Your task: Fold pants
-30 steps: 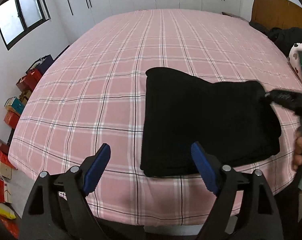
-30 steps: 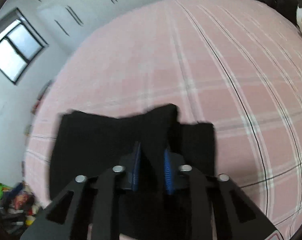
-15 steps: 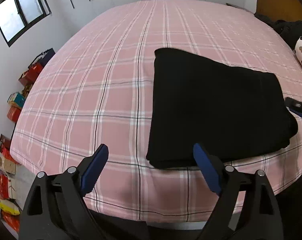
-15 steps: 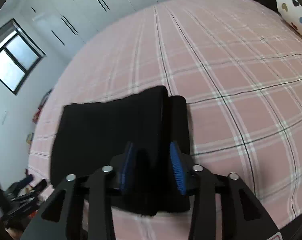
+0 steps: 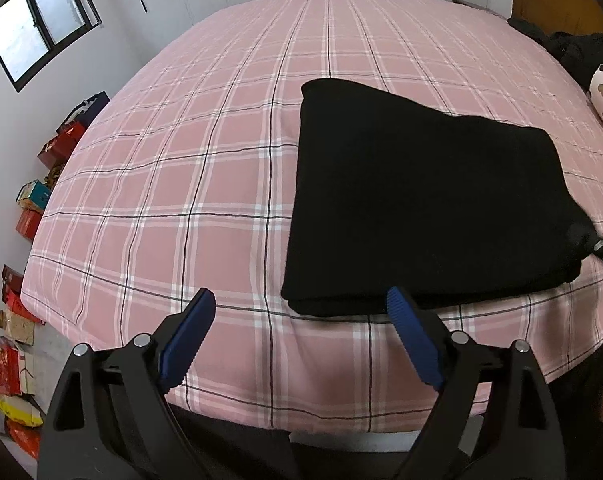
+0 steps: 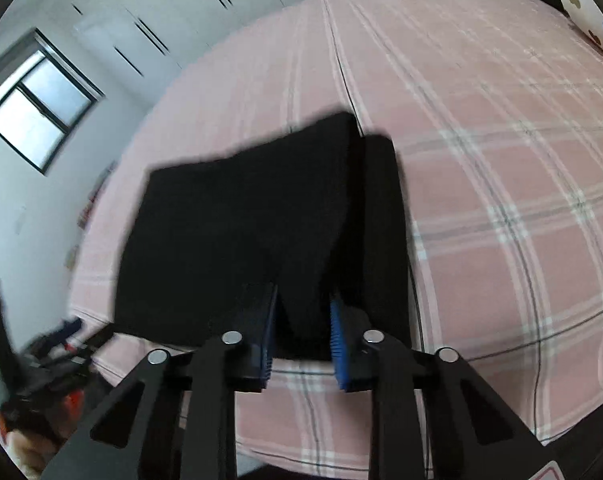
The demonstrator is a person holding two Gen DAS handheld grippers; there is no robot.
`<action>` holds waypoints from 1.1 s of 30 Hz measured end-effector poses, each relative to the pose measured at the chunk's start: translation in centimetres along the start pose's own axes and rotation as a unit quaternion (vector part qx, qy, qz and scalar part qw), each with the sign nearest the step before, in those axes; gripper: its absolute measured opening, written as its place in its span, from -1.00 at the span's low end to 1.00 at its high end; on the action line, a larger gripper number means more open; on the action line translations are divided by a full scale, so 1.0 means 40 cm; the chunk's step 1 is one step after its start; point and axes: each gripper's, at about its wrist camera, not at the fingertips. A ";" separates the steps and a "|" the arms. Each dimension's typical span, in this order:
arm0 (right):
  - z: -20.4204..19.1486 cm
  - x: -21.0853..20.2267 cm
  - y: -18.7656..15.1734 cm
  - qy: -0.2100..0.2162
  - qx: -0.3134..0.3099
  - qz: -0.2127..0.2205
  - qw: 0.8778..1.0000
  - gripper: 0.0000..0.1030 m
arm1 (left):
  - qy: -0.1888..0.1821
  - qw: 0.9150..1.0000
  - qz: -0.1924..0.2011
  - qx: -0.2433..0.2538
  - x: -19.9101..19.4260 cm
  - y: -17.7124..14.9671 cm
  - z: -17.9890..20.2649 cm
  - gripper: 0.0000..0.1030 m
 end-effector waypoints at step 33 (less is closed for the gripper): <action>0.084 0.006 0.091 0.091 0.121 -0.042 0.988 -0.55 | -0.189 0.967 0.078 0.152 -0.004 0.058 0.390 -0.69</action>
Point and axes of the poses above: each gripper's, at about its wrist camera, not at the fingertips, and x roughly the way its jaws point, z to its right, y to its top, and after that the axes turned 12 degrees about y, right-handed
